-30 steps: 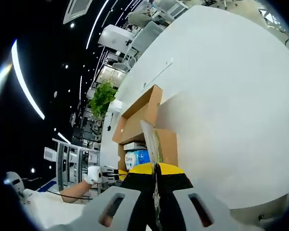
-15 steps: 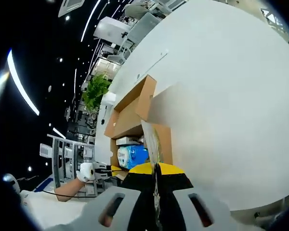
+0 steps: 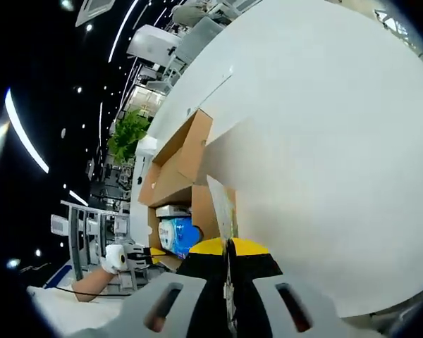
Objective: Operate the shoe box by opening the lid, removing the specified soft item, and placing it in the target area until the item is outside and the box remains undamaged.
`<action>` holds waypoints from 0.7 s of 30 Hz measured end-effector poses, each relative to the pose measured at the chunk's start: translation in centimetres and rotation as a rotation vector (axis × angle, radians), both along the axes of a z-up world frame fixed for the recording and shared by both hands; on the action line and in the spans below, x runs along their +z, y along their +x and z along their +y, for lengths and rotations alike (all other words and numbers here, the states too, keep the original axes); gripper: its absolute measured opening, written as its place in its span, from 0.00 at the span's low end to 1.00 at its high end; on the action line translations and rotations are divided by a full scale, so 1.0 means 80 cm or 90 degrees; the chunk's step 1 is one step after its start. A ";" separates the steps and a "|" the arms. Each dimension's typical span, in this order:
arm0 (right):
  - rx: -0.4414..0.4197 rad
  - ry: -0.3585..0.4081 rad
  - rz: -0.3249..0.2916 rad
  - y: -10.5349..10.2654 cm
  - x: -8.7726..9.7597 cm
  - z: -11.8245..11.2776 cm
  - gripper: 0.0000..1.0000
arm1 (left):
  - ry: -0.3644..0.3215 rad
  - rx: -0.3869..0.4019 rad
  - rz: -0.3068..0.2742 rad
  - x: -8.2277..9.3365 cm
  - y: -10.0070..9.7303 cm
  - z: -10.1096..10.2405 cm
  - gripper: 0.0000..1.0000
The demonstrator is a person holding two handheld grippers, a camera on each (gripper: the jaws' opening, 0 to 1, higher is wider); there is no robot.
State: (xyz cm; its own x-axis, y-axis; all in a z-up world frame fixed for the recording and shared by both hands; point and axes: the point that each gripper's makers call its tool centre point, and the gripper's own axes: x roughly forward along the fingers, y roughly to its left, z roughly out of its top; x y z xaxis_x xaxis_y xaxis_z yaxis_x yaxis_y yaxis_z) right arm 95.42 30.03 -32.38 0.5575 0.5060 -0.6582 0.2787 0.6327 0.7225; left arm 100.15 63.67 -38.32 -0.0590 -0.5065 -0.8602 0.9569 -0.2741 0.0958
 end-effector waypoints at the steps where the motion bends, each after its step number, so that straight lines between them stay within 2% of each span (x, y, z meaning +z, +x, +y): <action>1: 0.006 0.002 0.002 0.001 -0.001 0.001 0.00 | 0.000 -0.002 0.000 0.000 0.000 0.000 0.01; 5: 0.019 -0.004 0.022 0.007 -0.017 -0.001 0.00 | -0.006 -0.006 -0.004 -0.001 0.000 0.001 0.01; 7: 0.032 -0.023 0.029 0.007 -0.025 -0.002 0.00 | -0.006 -0.007 -0.004 -0.001 0.000 0.001 0.01; 10: 0.062 -0.076 0.040 0.004 -0.036 -0.005 0.00 | -0.005 -0.006 -0.003 -0.001 0.000 0.001 0.01; 18: 0.069 -0.071 0.034 0.008 -0.039 -0.001 0.00 | -0.003 -0.004 -0.001 -0.002 0.000 0.001 0.01; 21: 0.084 -0.101 0.045 0.005 -0.046 -0.003 0.00 | -0.002 -0.004 -0.001 -0.001 -0.001 0.001 0.01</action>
State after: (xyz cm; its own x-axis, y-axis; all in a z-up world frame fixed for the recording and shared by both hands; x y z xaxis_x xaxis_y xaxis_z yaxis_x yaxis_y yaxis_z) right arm 95.84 29.76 -36.09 0.4423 0.4580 -0.7711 0.2325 0.7719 0.5918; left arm 100.11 63.71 -38.41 -0.0603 -0.5086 -0.8589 0.9551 -0.2796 0.0984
